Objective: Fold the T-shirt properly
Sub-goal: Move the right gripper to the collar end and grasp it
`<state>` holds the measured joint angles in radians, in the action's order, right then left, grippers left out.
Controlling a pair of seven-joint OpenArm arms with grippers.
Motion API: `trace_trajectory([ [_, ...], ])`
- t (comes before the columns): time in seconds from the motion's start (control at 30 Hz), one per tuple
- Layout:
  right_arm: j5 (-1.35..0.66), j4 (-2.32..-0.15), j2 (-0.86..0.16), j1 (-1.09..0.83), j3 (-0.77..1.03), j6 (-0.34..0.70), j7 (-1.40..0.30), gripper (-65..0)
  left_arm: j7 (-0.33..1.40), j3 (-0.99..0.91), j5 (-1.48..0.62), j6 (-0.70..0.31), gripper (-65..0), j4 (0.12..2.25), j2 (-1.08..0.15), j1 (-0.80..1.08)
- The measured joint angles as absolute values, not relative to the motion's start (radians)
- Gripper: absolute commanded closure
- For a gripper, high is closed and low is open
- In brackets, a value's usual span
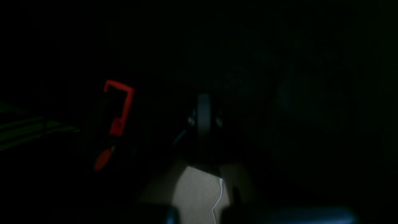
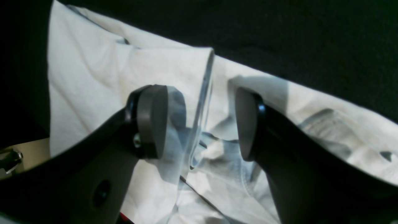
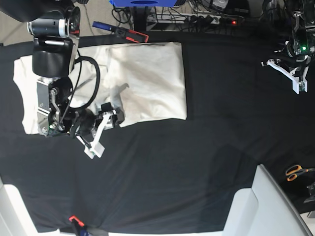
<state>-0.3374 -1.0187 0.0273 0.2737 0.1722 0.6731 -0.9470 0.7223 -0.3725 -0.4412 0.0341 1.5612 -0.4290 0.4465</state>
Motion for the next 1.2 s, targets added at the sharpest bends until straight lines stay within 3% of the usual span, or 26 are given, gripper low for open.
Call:
trace_trajectory([
  [0.97, -0.337, -0.973, 0.053, 0.282, 0.177, 0.673, -0.946, -32.1, 0.722, -0.373, -0.441, 0.034, 0.0, 1.561, -0.427, 0.447],
  [1.07, -0.337, -0.973, 0.053, 0.282, 0.177, 0.673, -0.946, -24.9, 0.723, -0.373, -0.441, 0.034, 0.0, 1.561, -0.427, 0.447],
  [1.2, -0.337, -0.974, 0.053, 0.282, 0.177, 0.673, -0.946, -8.7, 0.722, -0.373, -0.441, 0.034, 0.0, 1.561, -0.427, 0.447],
])
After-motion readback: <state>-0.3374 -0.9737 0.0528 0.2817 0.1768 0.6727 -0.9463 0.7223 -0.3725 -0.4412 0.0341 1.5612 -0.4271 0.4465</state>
